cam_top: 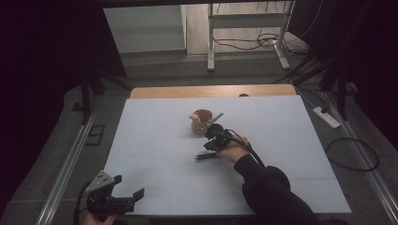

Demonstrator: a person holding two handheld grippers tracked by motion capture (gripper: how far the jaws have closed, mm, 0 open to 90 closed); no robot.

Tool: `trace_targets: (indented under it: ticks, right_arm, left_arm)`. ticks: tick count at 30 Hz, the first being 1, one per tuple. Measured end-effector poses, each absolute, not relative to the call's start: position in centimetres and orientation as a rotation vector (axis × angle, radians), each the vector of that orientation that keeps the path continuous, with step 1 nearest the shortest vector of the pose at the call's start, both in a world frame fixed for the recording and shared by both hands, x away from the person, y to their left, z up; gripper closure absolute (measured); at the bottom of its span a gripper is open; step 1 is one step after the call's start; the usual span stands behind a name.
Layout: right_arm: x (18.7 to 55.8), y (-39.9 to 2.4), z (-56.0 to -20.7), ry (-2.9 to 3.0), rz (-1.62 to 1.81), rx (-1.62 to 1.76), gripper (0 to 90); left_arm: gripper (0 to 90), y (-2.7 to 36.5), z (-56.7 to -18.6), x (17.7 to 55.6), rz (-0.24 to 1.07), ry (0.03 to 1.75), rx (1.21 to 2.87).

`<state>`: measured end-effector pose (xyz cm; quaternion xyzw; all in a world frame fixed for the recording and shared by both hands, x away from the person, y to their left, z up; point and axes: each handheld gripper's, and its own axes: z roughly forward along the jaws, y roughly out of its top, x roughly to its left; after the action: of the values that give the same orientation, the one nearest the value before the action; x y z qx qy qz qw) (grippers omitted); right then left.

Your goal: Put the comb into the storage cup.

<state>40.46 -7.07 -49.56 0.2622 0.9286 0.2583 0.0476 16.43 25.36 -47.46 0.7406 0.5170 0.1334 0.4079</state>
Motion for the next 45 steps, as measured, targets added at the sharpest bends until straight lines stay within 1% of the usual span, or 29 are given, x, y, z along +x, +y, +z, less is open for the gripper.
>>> trace_targets:
  ticks: [17,28,45]
  right_arm:
    - [39.8,-5.0,-51.3,2.866,0.766,0.782,89.7]
    - [38.4,-5.9,-51.1,2.886,0.737,0.797,89.8]
    - [36.6,-8.8,-50.9,2.902,0.715,0.829,89.7]
  left_arm:
    - [1.0,25.4,-47.5,16.5,0.335,1.305,1.868]
    - [1.1,25.3,-47.5,16.5,0.335,1.310,1.868]
    - [1.1,25.3,-47.5,16.5,0.335,1.316,1.867]
